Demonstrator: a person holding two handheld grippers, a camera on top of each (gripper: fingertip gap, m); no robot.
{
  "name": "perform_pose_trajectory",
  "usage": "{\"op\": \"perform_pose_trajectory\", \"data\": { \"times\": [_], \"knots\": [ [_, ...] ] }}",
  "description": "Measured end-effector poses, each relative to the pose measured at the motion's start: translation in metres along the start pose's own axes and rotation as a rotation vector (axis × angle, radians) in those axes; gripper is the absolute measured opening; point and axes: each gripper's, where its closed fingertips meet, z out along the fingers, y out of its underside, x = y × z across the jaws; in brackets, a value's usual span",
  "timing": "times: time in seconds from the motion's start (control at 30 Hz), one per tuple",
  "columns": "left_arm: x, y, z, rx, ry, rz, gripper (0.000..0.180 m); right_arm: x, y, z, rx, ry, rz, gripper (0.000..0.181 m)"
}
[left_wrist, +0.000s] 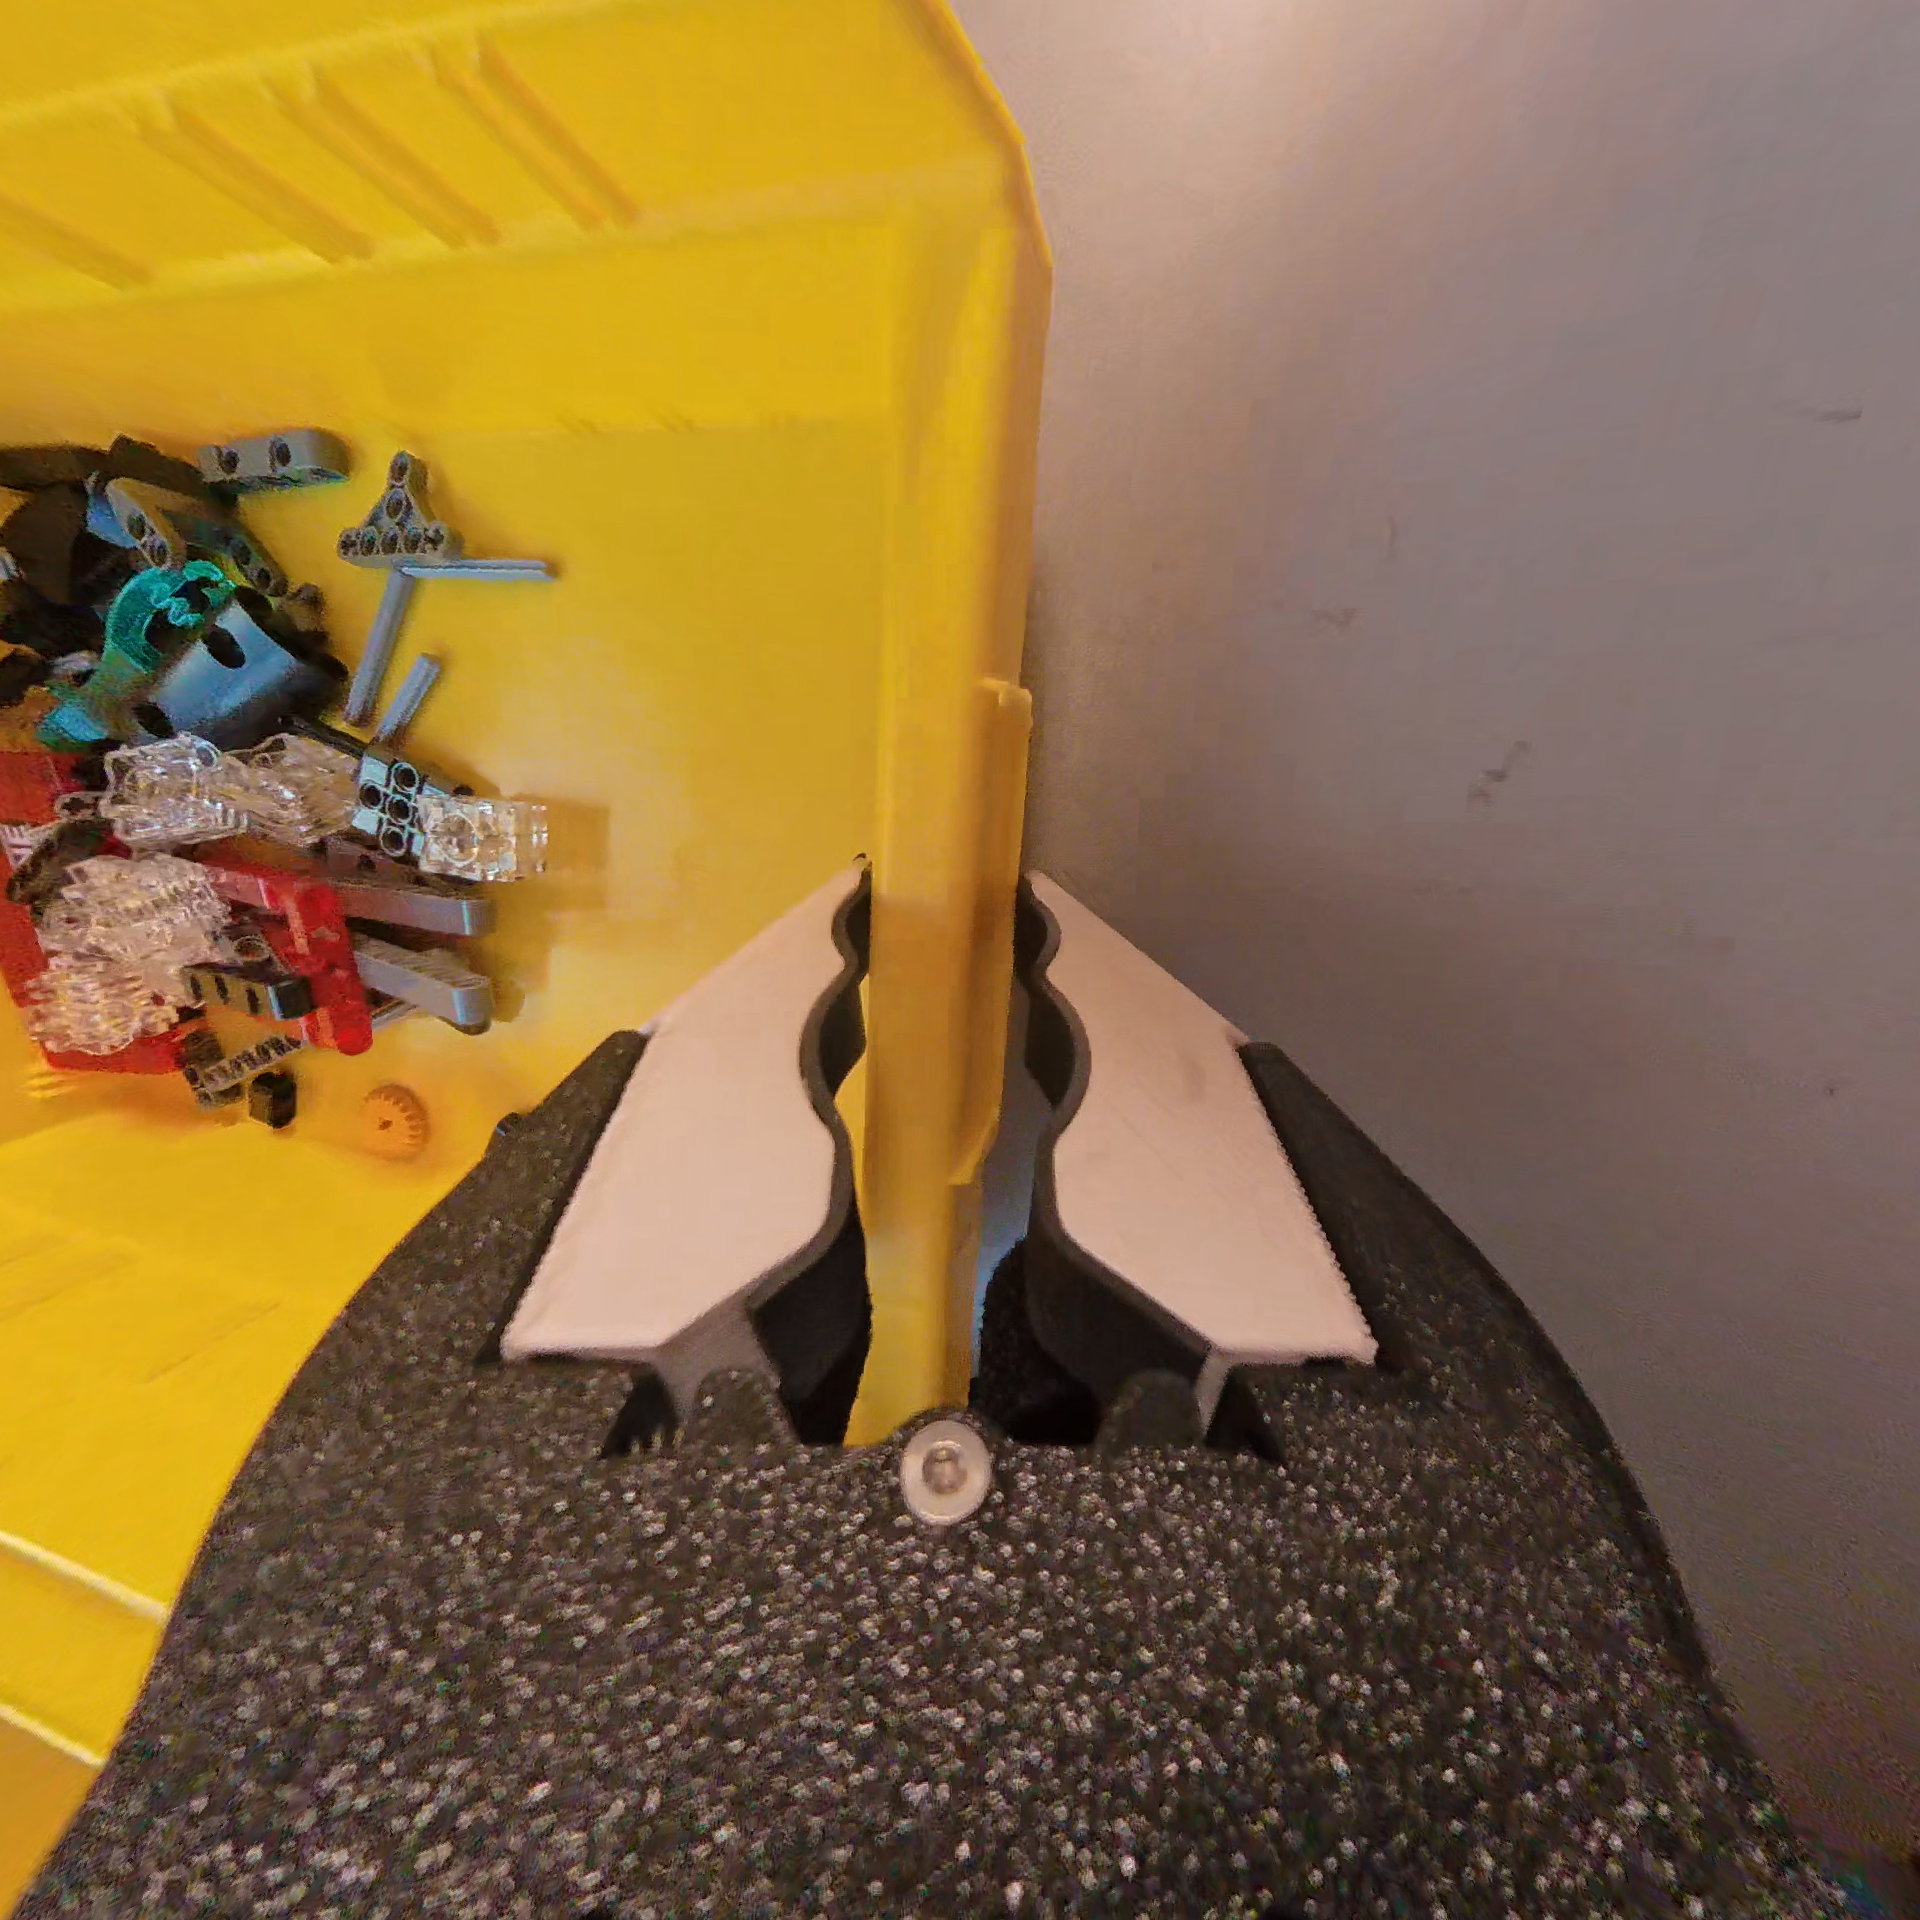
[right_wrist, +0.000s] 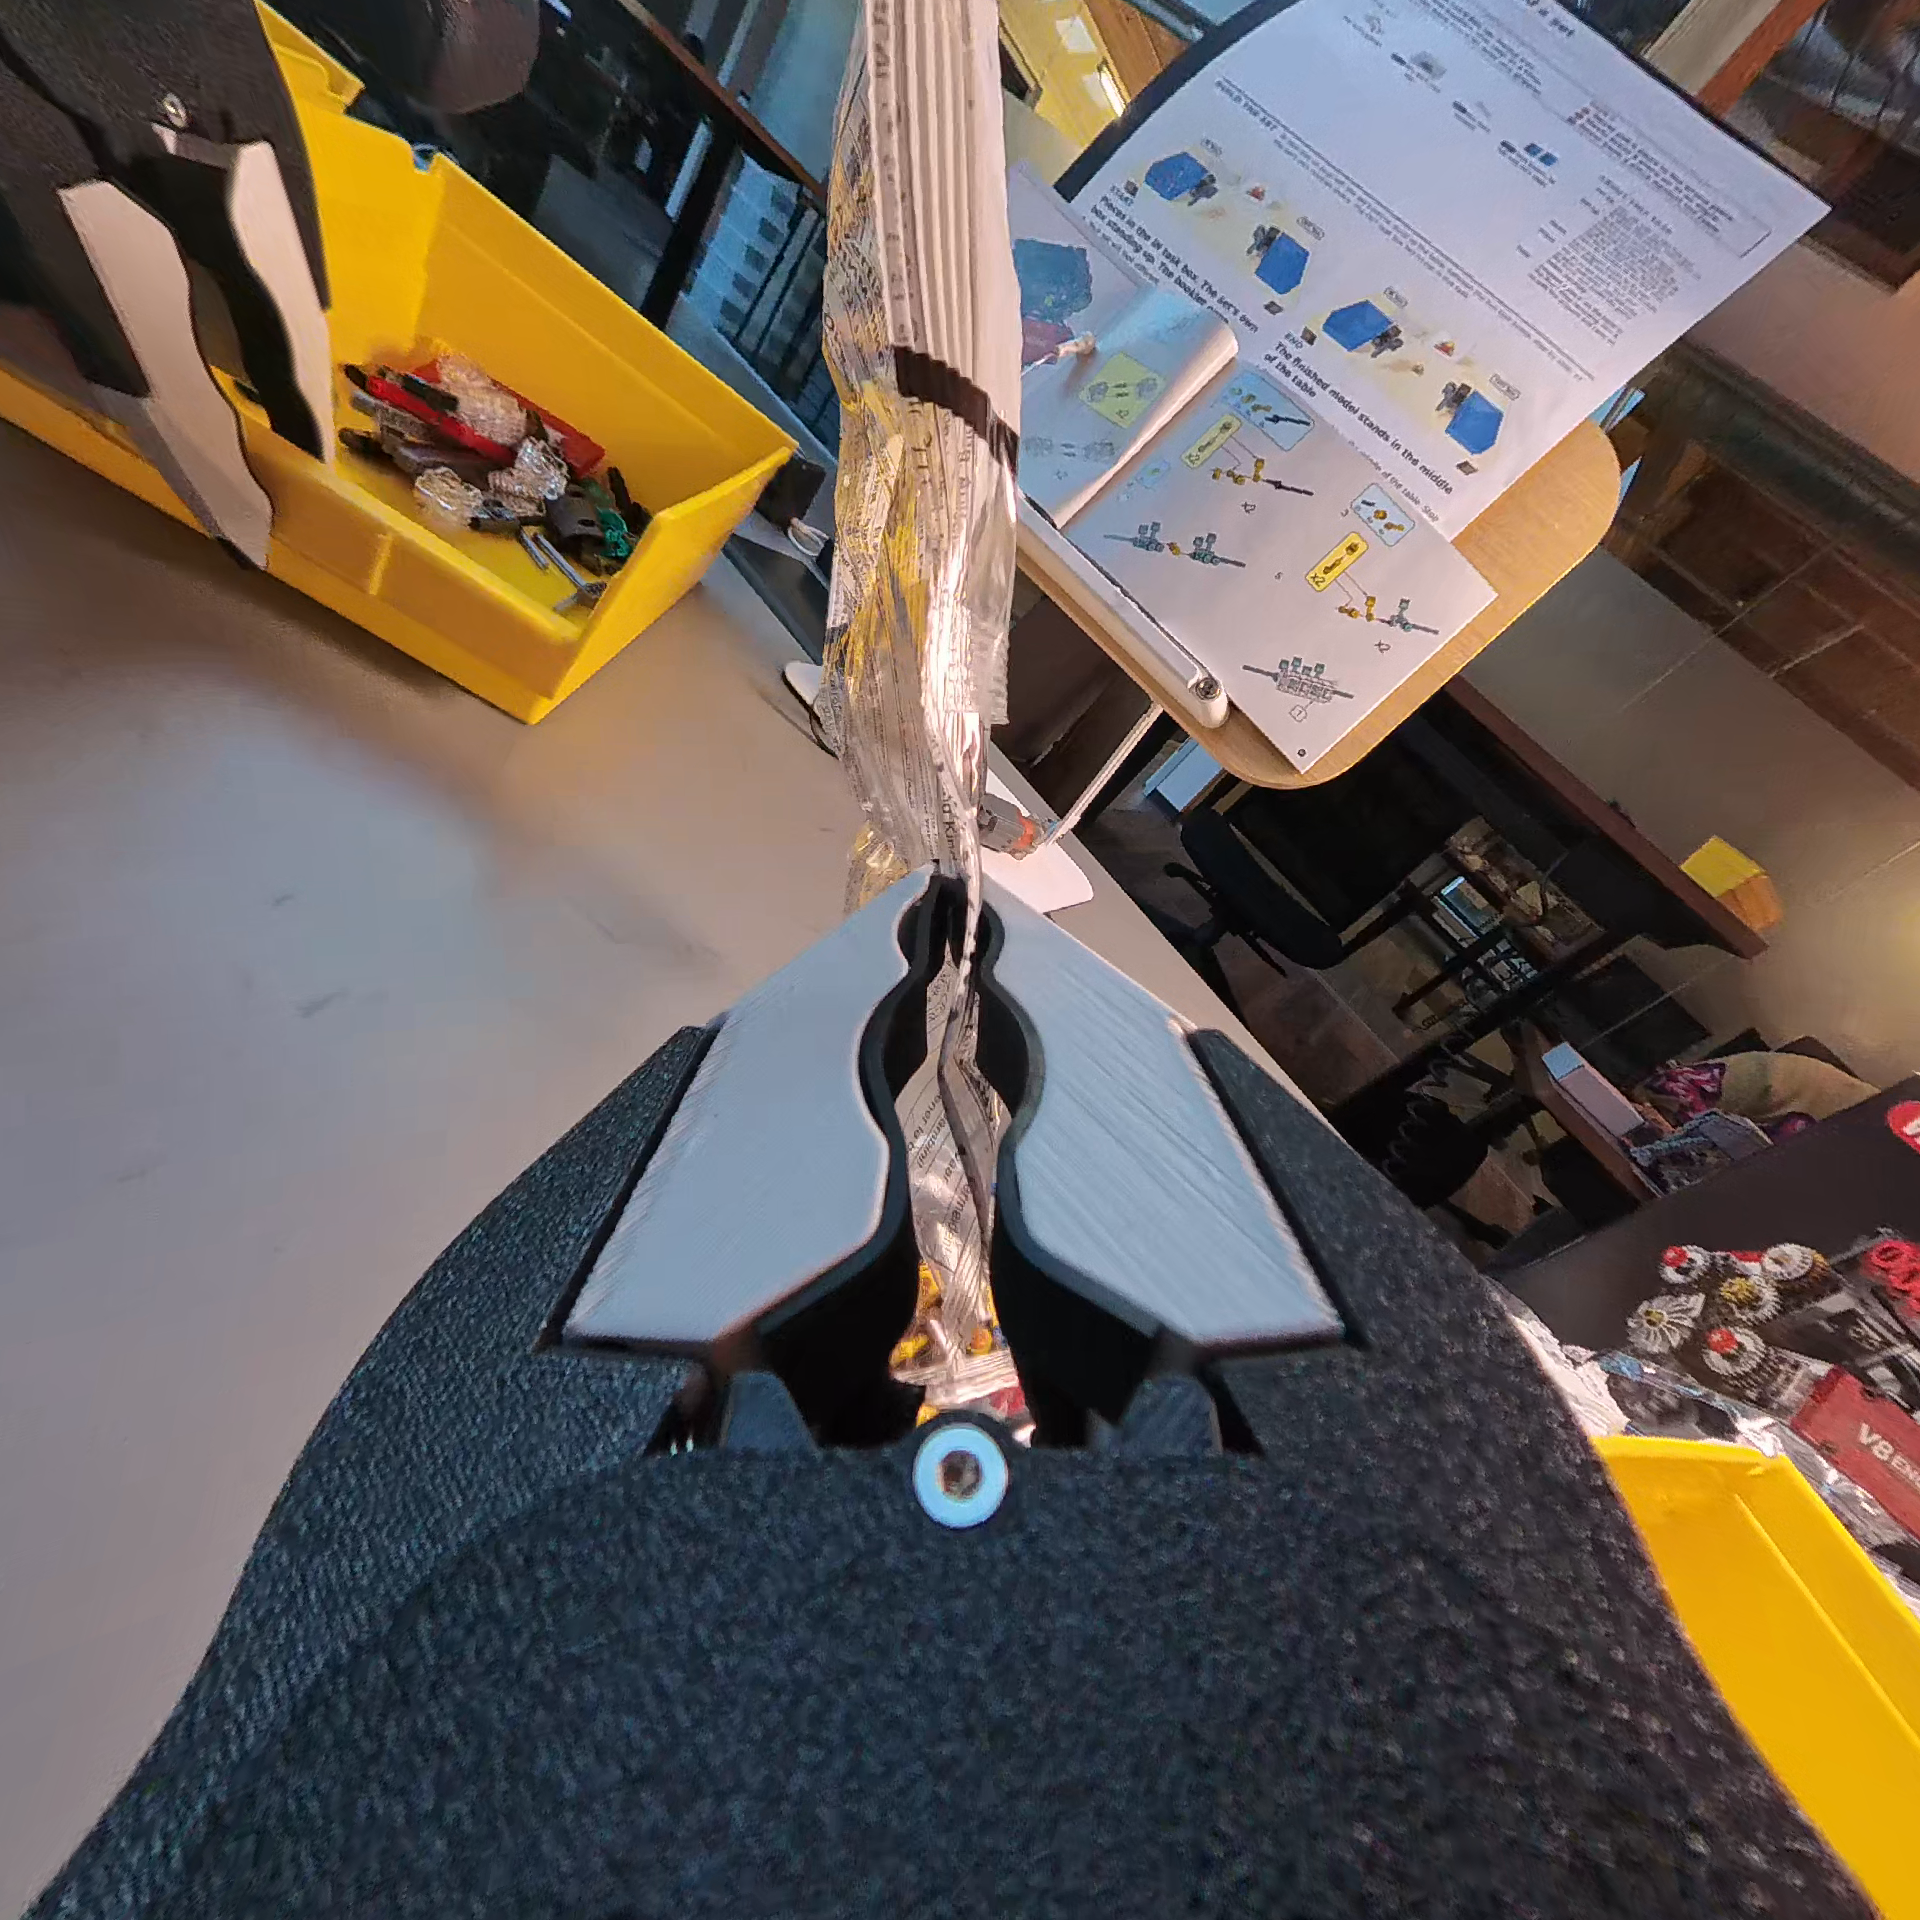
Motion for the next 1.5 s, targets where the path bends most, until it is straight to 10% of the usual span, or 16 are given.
{"op": "perform_pose_trajectory", "data": {
  "times": [0.3,0.47,0.77,1.13,1.5],
  "knots": [
    [-0.038,-0.006,0.007,0.163,-0.228,0.051,0.028,-0.004,0.004,0.003,-0.019,0.004,-0.031,0.0],
    [-0.025,-0.032,-0.032,0.487,-0.327,-0.03,0.02,-0.012,0.003,0.008,-0.038,0.013,-0.075,0.0],
    [0.039,-0.067,-0.098,0.992,0.606,-0.495,0.034,-0.057,-0.005,0.025,-0.069,-0.053,-0.4,0.0],
    [0.067,-0.066,-0.112,0.98,1.22,-0.87,0.052,-0.092,-0.001,0.019,-0.108,-0.111,-0.601,0.0],
    [0.076,-0.068,-0.082,0.9,1.085,-0.885,0.026,-0.093,-0.012,0.01,-0.033,-0.063,-0.632,0.0]
  ]
}}
